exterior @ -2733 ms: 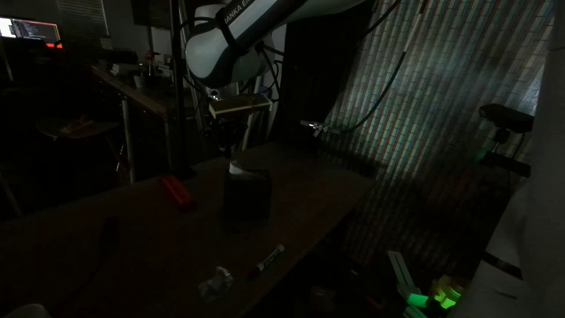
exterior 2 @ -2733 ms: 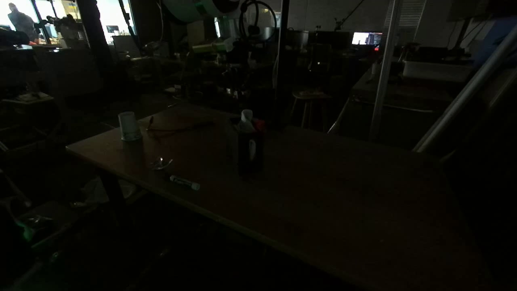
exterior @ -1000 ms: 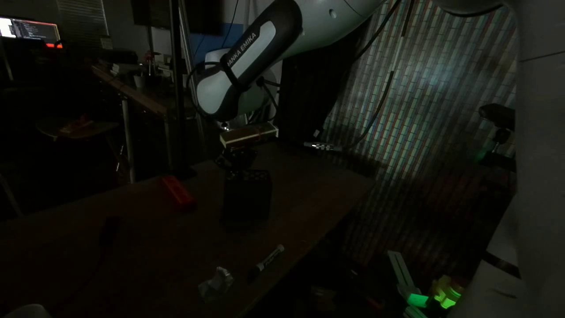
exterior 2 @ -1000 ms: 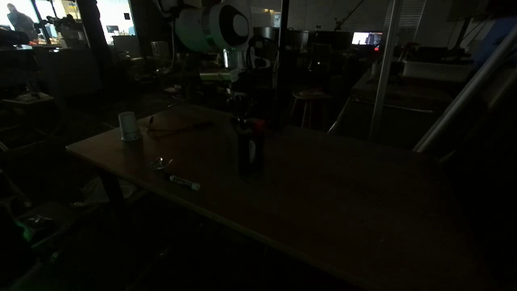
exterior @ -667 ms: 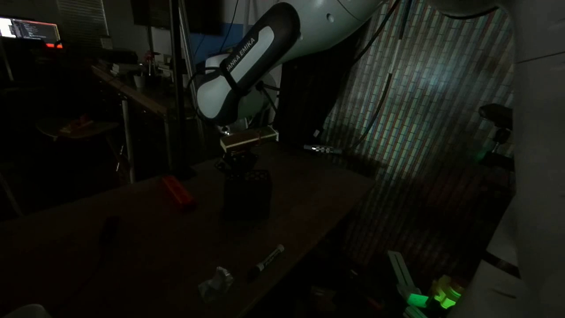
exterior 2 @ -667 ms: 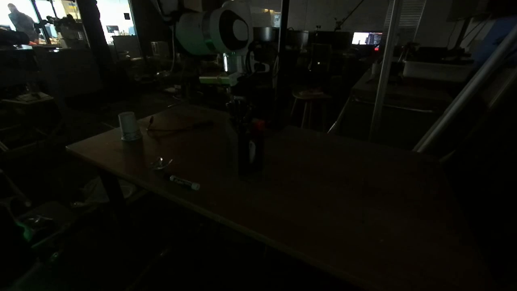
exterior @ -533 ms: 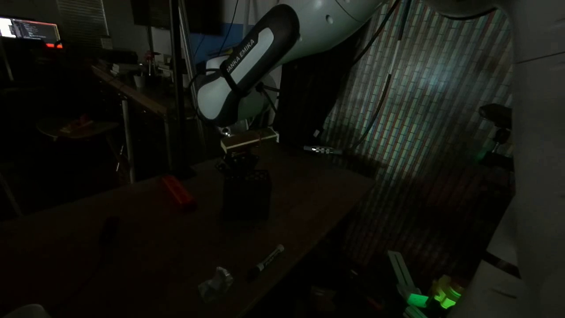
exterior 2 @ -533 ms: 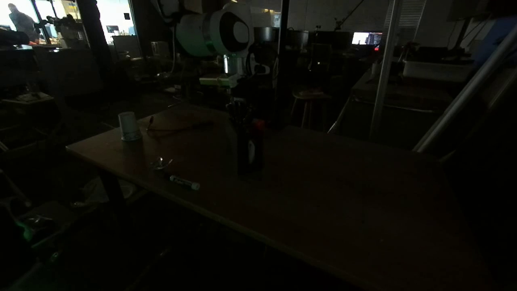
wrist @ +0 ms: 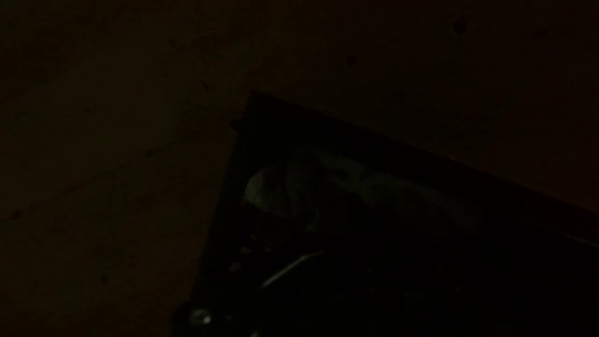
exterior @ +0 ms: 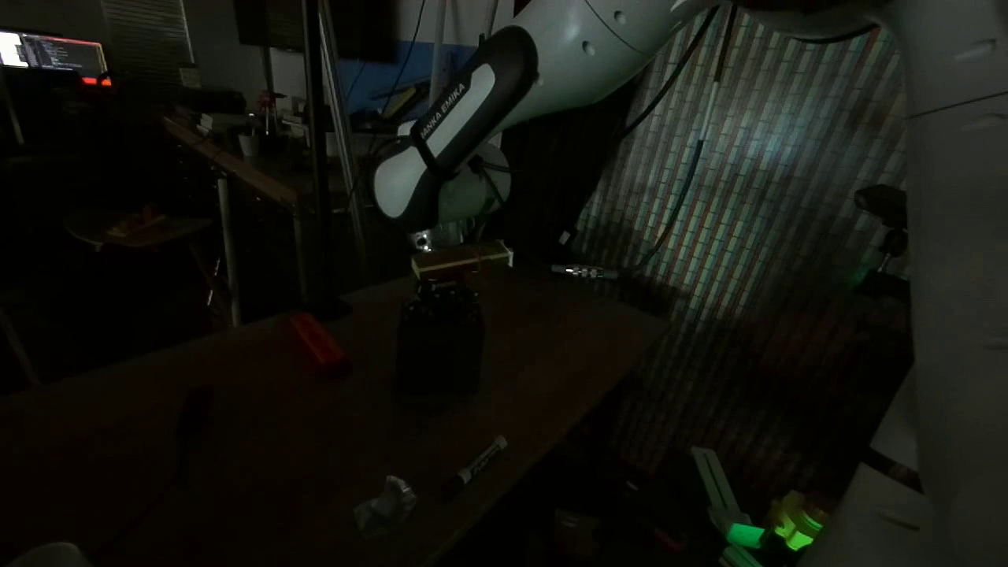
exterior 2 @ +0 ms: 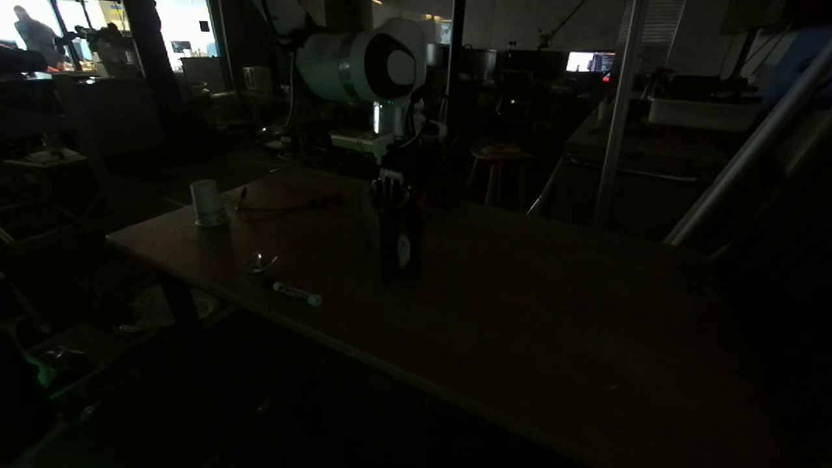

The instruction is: Stuff the towel into the box

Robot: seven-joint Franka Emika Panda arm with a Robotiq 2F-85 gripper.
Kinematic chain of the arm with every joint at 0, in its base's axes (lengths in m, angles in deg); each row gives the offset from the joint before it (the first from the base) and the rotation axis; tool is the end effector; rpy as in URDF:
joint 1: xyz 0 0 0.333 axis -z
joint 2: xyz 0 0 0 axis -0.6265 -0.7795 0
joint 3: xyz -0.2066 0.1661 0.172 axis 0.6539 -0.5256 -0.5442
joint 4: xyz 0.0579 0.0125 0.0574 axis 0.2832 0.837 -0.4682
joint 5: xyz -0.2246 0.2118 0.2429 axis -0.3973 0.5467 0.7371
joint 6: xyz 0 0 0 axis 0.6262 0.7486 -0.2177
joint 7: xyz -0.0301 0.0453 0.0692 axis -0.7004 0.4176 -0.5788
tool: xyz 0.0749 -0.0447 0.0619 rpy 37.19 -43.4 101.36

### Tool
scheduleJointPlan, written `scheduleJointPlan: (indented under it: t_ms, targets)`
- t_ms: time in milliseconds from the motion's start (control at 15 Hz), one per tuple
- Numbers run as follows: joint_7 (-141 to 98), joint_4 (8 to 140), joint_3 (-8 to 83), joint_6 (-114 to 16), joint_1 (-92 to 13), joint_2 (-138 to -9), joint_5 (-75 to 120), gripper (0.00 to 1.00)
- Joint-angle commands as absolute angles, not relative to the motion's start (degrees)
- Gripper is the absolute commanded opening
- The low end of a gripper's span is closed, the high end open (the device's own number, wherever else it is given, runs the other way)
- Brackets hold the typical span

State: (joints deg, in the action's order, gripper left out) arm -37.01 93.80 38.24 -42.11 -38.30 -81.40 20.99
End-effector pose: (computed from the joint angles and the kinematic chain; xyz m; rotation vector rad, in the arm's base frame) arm 0.5968 -0.0512 0.2451 2.9746 -0.5712 -0.2227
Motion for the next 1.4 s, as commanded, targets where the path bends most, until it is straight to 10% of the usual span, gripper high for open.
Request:
scheduleJointPlan:
  t_ms: [0, 1333]
  targets:
    - [-37.3, 94.9, 38.7, -43.2, -37.7, -81.8, 24.1, 0.00]
    - [-36.4, 95.4, 38.9, -41.1, -37.8, -81.0, 25.5, 0.00]
